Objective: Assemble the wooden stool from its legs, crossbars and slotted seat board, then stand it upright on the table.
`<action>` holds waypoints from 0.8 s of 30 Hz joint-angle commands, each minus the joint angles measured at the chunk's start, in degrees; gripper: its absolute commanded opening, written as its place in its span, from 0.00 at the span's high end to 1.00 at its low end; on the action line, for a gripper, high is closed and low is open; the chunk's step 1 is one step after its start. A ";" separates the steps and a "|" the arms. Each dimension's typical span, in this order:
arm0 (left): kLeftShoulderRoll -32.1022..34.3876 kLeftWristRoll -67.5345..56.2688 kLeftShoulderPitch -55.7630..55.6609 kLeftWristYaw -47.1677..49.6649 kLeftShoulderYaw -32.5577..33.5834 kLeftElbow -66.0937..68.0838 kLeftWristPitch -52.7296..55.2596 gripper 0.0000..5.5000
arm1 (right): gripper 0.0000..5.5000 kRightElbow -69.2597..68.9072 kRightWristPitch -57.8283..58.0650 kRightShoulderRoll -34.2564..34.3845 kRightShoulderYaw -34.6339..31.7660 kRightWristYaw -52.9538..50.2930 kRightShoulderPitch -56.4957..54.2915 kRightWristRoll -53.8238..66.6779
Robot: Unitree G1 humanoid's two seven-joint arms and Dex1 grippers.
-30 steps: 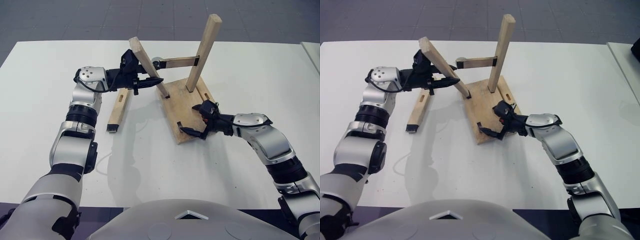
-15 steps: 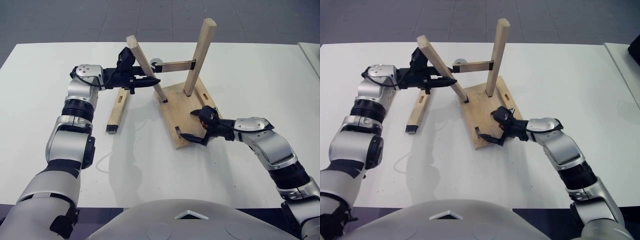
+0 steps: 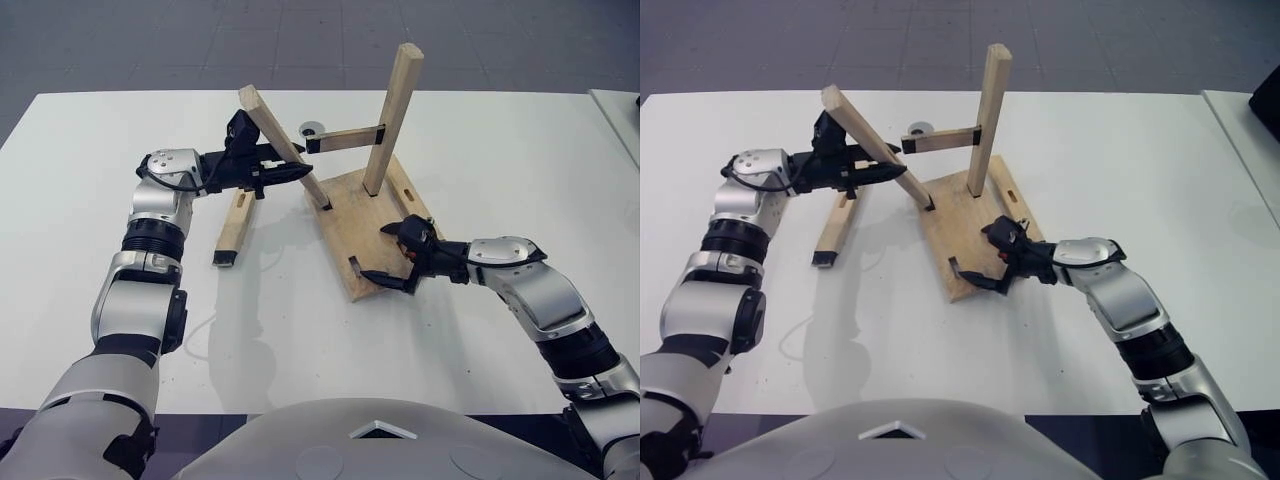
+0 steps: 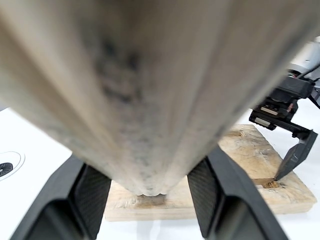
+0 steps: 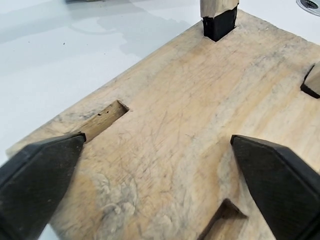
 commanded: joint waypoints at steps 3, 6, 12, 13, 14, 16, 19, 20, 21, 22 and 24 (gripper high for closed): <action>0.79 9.58 3.98 8.79 -3.79 10.66 2.76 0.63 | 0.02 3.90 3.18 -3.74 3.38 0.59 4.84 -4.73; 0.07 9.93 2.79 9.66 -4.32 11.95 3.88 0.63 | 0.02 3.63 3.13 -3.94 3.25 0.69 5.00 -4.56; -1.74 11.04 -1.45 13.35 -5.80 16.05 9.28 0.63 | 0.02 3.59 1.69 -4.97 3.95 1.13 5.11 -5.70; -1.96 11.46 -2.07 13.70 -6.29 16.65 10.30 0.63 | 0.02 3.71 1.40 -5.06 4.09 1.15 4.99 -5.91; -2.15 11.87 -2.62 14.04 -6.80 17.15 11.39 0.63 | 0.02 3.85 0.99 -5.25 4.32 1.25 4.79 -6.26; -2.70 12.66 -3.83 14.72 -7.95 18.05 12.83 0.63 | 0.02 4.35 -0.08 -5.80 4.91 1.31 4.34 -7.36; -3.20 12.76 -4.89 14.14 -8.60 18.38 13.37 0.63 | 0.02 5.12 -0.99 -5.93 5.27 1.47 3.86 -8.06; -3.28 12.63 -5.09 13.72 -8.69 18.31 13.34 0.63 | 0.02 5.27 -1.23 -5.94 5.24 1.50 3.80 -8.23; -3.24 12.52 -5.20 13.20 -8.86 18.12 13.40 0.63 | 0.02 5.40 -1.57 -6.03 5.21 1.57 3.71 -8.41; -3.10 12.59 -5.15 12.61 -9.17 17.82 13.33 0.63 | 0.02 5.49 -1.79 -6.10 5.11 1.61 3.65 -8.49; -2.37 13.55 -4.29 10.93 -10.68 16.78 12.88 0.63 | 0.02 5.63 -2.43 -6.38 4.65 1.32 3.51 -8.81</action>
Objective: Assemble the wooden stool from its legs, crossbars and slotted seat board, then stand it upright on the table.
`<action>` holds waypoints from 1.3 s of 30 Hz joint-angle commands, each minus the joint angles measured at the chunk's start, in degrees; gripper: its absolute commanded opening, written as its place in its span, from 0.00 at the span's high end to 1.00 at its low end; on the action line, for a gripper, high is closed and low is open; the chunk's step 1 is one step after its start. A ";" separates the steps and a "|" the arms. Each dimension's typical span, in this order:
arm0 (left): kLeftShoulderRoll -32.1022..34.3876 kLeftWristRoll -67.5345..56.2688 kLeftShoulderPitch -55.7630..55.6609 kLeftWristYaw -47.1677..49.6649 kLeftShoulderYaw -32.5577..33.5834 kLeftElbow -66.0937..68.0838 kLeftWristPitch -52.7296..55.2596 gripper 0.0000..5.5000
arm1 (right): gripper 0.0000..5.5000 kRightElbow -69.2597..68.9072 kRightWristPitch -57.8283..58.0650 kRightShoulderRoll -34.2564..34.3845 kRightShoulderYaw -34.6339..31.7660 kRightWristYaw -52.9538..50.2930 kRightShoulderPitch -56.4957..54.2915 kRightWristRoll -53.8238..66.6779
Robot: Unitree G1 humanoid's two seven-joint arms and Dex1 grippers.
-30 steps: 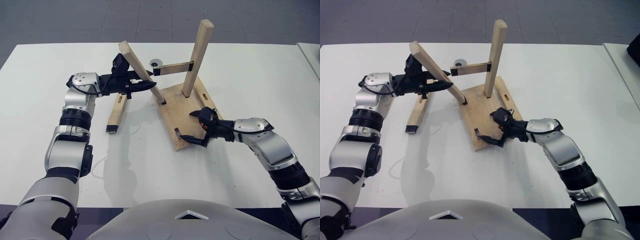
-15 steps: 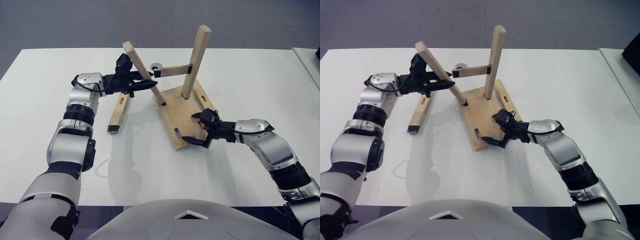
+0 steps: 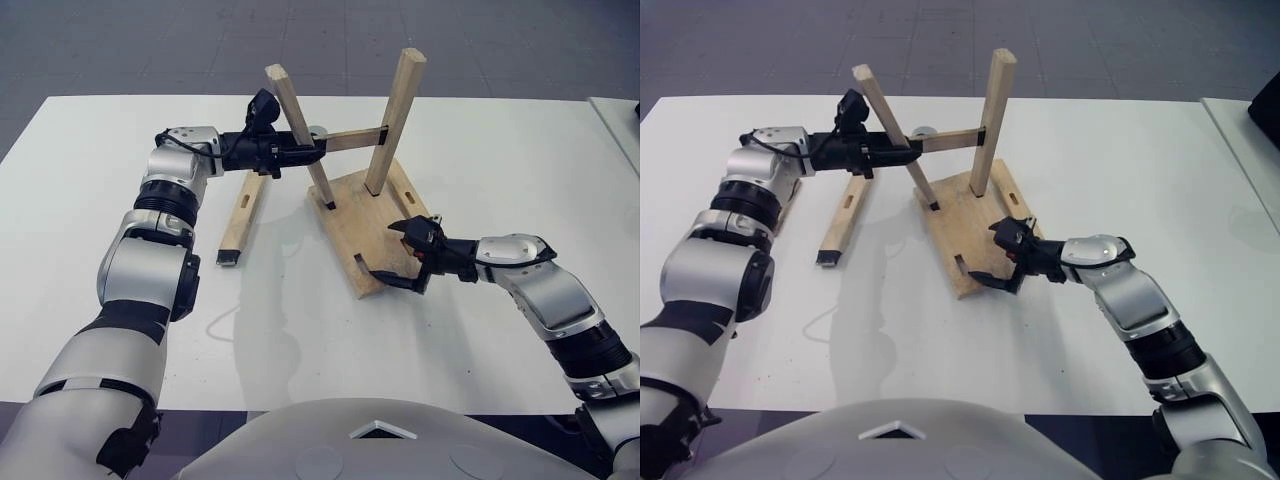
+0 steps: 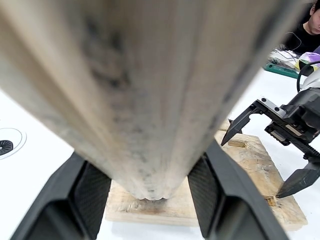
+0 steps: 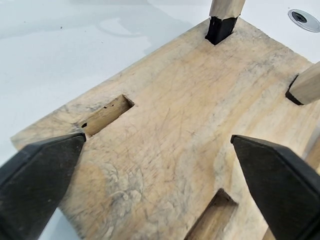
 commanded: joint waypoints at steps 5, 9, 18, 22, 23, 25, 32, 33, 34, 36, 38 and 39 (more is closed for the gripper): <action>1.39 12.38 10.07 5.58 -9.02 1.43 1.26 0.63 | 0.02 0.50 3.72 0.57 -5.66 -3.11 -0.03 0.67; 1.61 11.33 10.82 6.06 -8.78 -1.91 2.37 0.63 | 0.06 -8.03 12.25 5.15 -16.56 -7.56 -12.14 11.30; 1.21 9.75 12.68 7.74 -8.02 -7.56 5.37 0.63 | 0.16 14.01 -8.82 15.38 -4.75 -18.24 -39.99 -11.78; -0.02 9.59 12.32 8.82 -8.18 -9.06 6.84 0.63 | 0.10 32.95 -18.04 20.33 4.37 -14.75 -41.24 -19.60; -0.56 9.59 12.09 9.24 -8.29 -9.57 7.37 0.63 | 0.12 36.33 -20.26 20.71 6.74 -13.24 -40.57 -21.53; -1.34 9.21 11.93 10.35 -8.16 -11.60 9.03 0.63 | 0.10 41.91 -22.57 21.45 9.92 -10.64 -39.32 -24.17; -0.64 9.14 13.46 13.45 -9.71 -21.87 15.23 0.63 | 0.02 49.11 -27.34 21.84 8.18 -9.20 -41.09 -26.46; -0.47 9.40 13.56 14.07 -9.97 -22.27 15.48 0.63 | 0.02 48.52 -27.20 21.84 6.85 -10.29 -41.66 -26.08; -0.42 9.56 13.64 14.69 -10.03 -22.20 15.62 0.63 | 0.02 47.07 -27.17 21.80 4.72 -12.35 -42.54 -25.41; -0.26 9.62 14.18 15.17 -10.15 -22.01 15.71 0.63 | 0.02 41.90 -27.32 21.32 -0.45 -16.55 -45.03 -23.98; -0.04 9.48 14.96 15.08 -10.40 -22.11 16.06 0.63 | 0.06 37.14 -27.08 20.53 -3.95 -19.33 -47.42 -24.06; 0.08 9.36 15.35 14.90 -10.49 -22.20 16.33 0.63 | 0.07 35.42 -26.62 20.25 -4.80 -19.80 -48.23 -24.41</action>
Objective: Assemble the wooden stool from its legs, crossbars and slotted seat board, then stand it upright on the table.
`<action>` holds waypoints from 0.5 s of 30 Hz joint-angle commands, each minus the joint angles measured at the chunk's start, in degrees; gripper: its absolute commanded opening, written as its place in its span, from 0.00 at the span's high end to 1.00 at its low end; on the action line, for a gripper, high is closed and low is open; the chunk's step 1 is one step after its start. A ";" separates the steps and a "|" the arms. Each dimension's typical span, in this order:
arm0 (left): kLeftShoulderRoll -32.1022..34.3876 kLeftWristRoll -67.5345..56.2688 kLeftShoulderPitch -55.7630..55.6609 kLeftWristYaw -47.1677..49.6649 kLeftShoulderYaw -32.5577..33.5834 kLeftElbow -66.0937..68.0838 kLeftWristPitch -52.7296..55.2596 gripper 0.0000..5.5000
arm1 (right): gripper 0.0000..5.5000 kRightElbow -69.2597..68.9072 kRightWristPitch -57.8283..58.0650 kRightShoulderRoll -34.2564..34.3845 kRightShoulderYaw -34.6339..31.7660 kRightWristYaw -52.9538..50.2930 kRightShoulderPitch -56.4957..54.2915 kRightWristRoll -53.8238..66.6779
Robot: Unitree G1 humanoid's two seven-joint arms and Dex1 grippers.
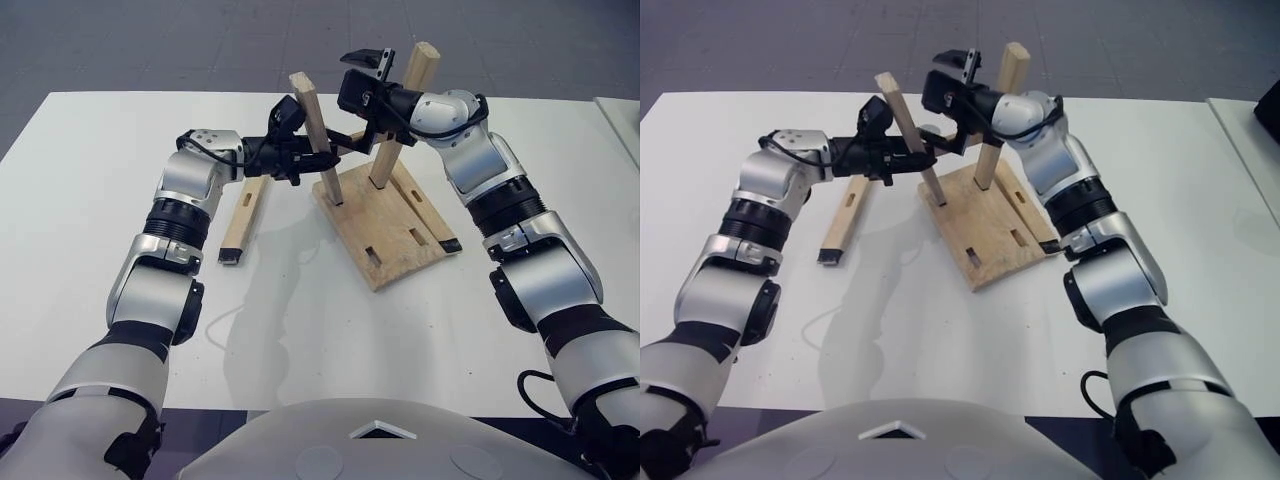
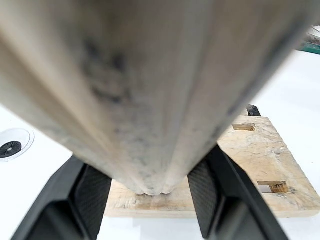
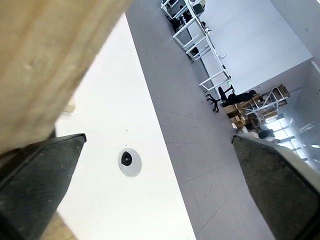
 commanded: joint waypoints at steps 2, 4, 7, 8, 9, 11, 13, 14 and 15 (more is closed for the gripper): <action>0.79 8.10 7.36 1.88 -6.76 3.43 6.22 0.63 | 0.12 -9.64 1.98 -1.75 -5.76 -3.26 -4.07 -1.47; 0.59 7.85 7.27 1.30 -6.86 3.93 6.73 0.63 | 0.18 -8.56 2.71 -1.69 -3.64 -1.28 -1.79 -2.97; -0.18 7.20 6.29 1.29 -6.26 5.02 7.52 0.63 | 0.27 -4.97 4.24 -1.36 1.44 3.59 4.42 -5.23; -0.36 7.17 5.90 1.32 -6.17 5.36 7.54 0.63 | 0.30 -4.45 4.52 -1.37 3.01 4.84 6.66 -5.96; -0.60 6.85 5.54 1.35 -5.86 5.57 7.82 0.63 | 0.31 -3.92 4.55 -1.36 4.16 5.74 8.30 -6.54; -1.04 5.89 4.84 0.88 -5.33 5.36 9.08 0.63 | 0.39 -3.31 4.22 -1.50 5.88 6.70 10.90 -7.79; -1.27 4.95 4.33 0.15 -4.98 5.03 10.52 0.63 | 0.45 -3.63 4.13 -1.30 5.83 6.53 11.87 -7.79; -1.25 4.75 4.23 -0.21 -4.98 4.91 10.97 0.63 | 0.48 -4.29 3.97 -1.19 5.08 5.84 11.60 -7.51; -1.21 4.51 4.22 -0.70 -4.98 4.78 11.53 0.63 | 0.51 -4.98 3.84 -0.99 4.14 5.13 11.17 -7.08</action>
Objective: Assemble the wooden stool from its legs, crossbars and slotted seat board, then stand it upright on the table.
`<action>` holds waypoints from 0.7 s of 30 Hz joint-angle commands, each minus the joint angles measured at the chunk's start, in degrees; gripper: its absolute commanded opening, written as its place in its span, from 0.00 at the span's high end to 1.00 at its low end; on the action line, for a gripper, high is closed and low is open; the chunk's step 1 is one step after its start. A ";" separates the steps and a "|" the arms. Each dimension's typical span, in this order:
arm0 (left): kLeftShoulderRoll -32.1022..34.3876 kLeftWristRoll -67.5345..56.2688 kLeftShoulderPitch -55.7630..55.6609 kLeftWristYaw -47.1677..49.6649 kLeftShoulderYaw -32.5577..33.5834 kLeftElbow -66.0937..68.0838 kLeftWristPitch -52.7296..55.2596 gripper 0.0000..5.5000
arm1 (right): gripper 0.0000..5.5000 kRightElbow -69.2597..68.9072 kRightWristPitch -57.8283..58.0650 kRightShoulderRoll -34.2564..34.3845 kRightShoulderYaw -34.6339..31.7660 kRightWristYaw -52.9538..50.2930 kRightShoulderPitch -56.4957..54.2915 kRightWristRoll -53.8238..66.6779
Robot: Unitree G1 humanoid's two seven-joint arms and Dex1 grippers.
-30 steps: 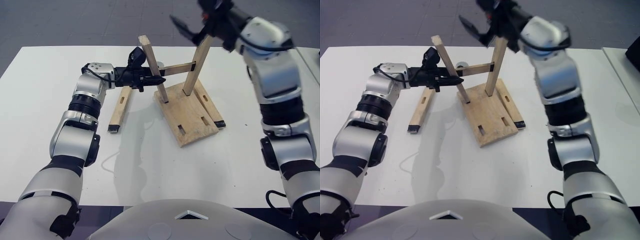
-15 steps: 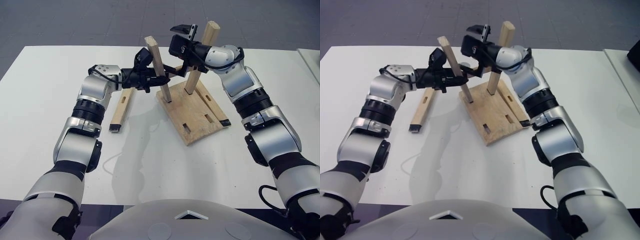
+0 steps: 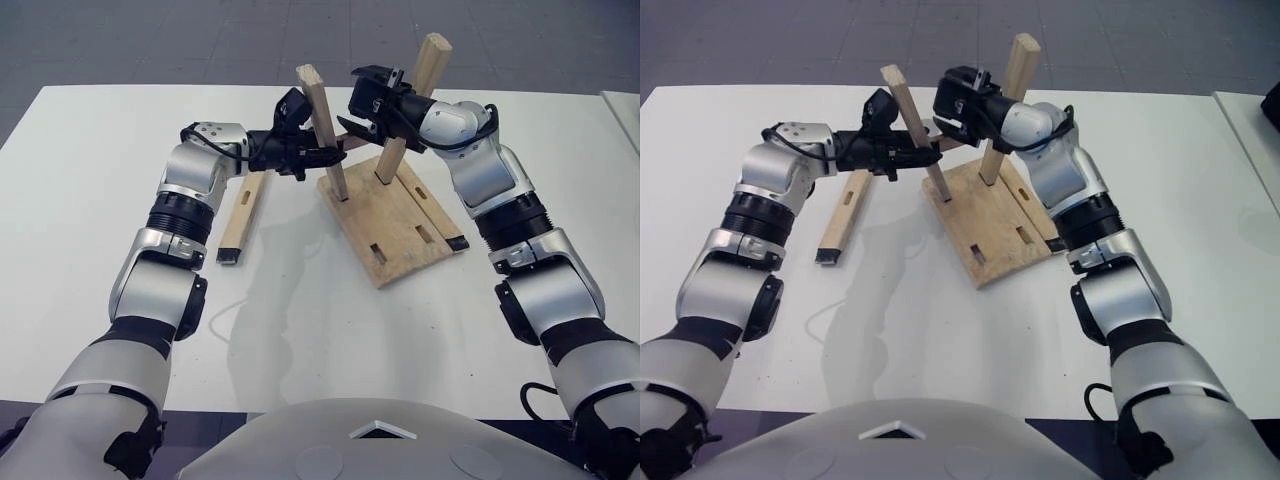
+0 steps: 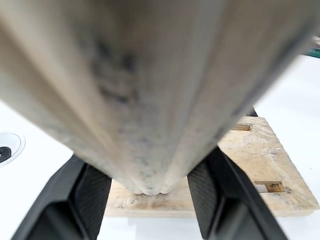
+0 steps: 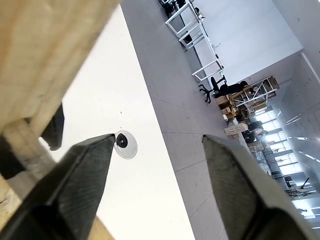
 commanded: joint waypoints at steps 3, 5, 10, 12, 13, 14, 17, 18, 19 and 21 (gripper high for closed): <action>0.16 4.60 5.88 -1.70 -5.36 3.77 10.67 0.63 | 0.61 -2.51 1.31 1.30 -2.02 -0.56 4.45 0.74; 0.65 4.82 6.14 -1.56 -5.20 3.73 10.36 0.63 | 0.69 -7.80 1.38 2.03 -8.13 -4.72 3.34 3.92; 3.75 4.28 9.94 -1.55 -4.93 -0.89 10.03 0.63 | 0.83 -20.46 8.55 -1.85 -24.09 -9.98 -1.37 11.42; 5.31 3.65 12.05 -1.93 -5.03 -3.51 10.67 0.63 | 0.89 -21.22 10.66 -4.36 -27.89 -11.08 -3.00 12.18; 6.13 3.30 12.90 -2.05 -5.02 -4.63 10.96 0.63 | 0.92 -20.33 11.30 -6.17 -29.18 -11.26 -3.44 11.99; 6.85 2.97 13.53 -2.10 -4.90 -5.45 11.27 0.63 | 0.96 -18.85 11.70 -7.76 -30.41 -11.59 -3.61 11.83; 8.37 2.21 14.42 -2.14 -4.63 -7.17 11.94 0.63 | 1.00 -9.18 11.28 -11.87 -30.50 -10.96 -1.69 9.86; 8.59 1.89 14.43 -2.04 -4.59 -7.57 12.15 0.63 | 1.00 -5.27 10.42 -12.45 -29.64 -10.46 -0.60 9.19; 8.55 1.58 14.19 -1.87 -4.58 -7.71 12.31 0.63 | 1.00 -0.30 9.08 -12.72 -28.03 -9.50 0.71 8.32; 8.24 1.21 13.65 -1.60 -4.70 -7.76 12.42 0.63 | 1.00 7.44 5.72 -11.73 -25.10 -8.58 2.69 6.87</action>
